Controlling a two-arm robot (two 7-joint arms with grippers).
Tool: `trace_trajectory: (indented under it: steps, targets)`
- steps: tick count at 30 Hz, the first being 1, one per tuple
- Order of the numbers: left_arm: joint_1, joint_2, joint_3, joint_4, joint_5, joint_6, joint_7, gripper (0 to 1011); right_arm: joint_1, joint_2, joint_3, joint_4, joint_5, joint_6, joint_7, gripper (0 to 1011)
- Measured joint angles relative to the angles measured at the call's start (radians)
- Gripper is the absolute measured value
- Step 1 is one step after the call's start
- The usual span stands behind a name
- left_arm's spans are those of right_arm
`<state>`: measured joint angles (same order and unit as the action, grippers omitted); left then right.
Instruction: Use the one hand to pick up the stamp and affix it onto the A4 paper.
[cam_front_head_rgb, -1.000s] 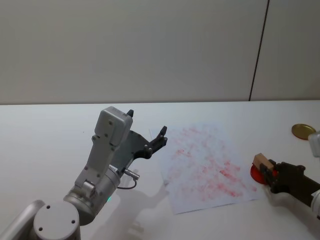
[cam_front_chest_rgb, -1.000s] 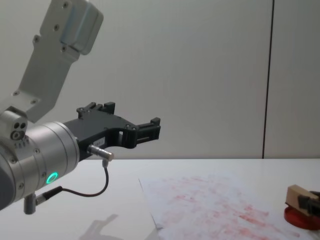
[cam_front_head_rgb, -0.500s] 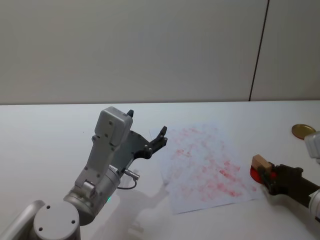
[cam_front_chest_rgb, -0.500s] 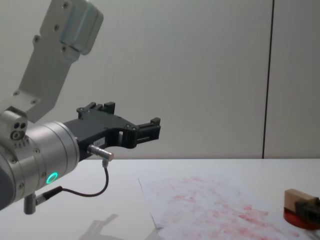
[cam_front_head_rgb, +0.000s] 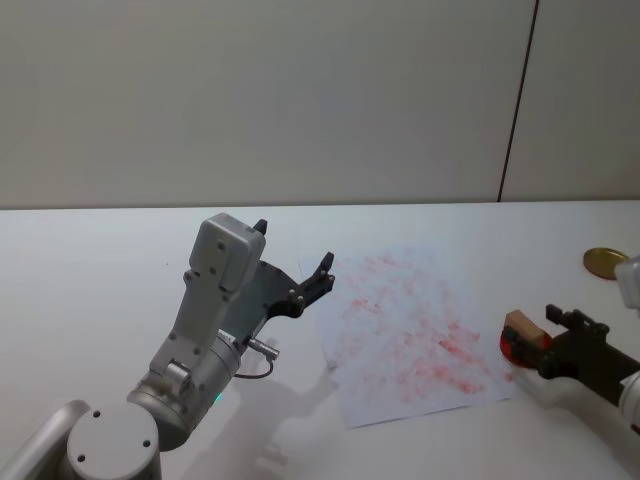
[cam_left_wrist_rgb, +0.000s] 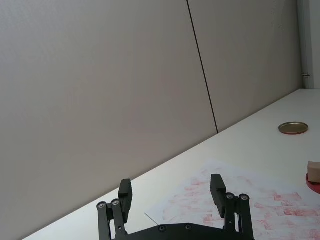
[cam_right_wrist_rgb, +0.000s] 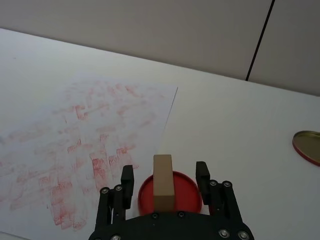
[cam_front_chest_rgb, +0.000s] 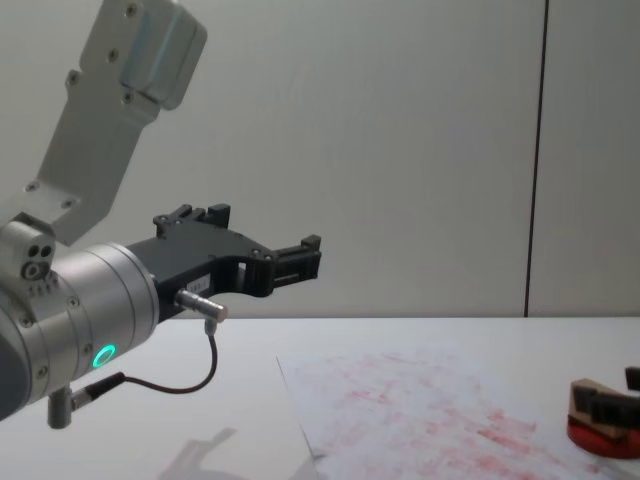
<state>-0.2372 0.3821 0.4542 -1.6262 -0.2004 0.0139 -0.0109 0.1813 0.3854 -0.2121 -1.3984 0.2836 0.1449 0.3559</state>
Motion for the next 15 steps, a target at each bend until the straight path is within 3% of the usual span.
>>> trace_trajectory:
  steps: [9, 15]
  targets:
    - [0.0, 0.0, 0.0, 0.0, 0.0, 0.0, 0.0, 993, -0.016, 0.004, 0.001, -0.065, -0.001, -0.045, -0.016, 981]
    - [0.0, 0.0, 0.0, 0.0, 0.0, 0.0, 0.0, 993, -0.028, 0.005, -0.002, -0.111, -0.001, -0.066, -0.023, 1001]
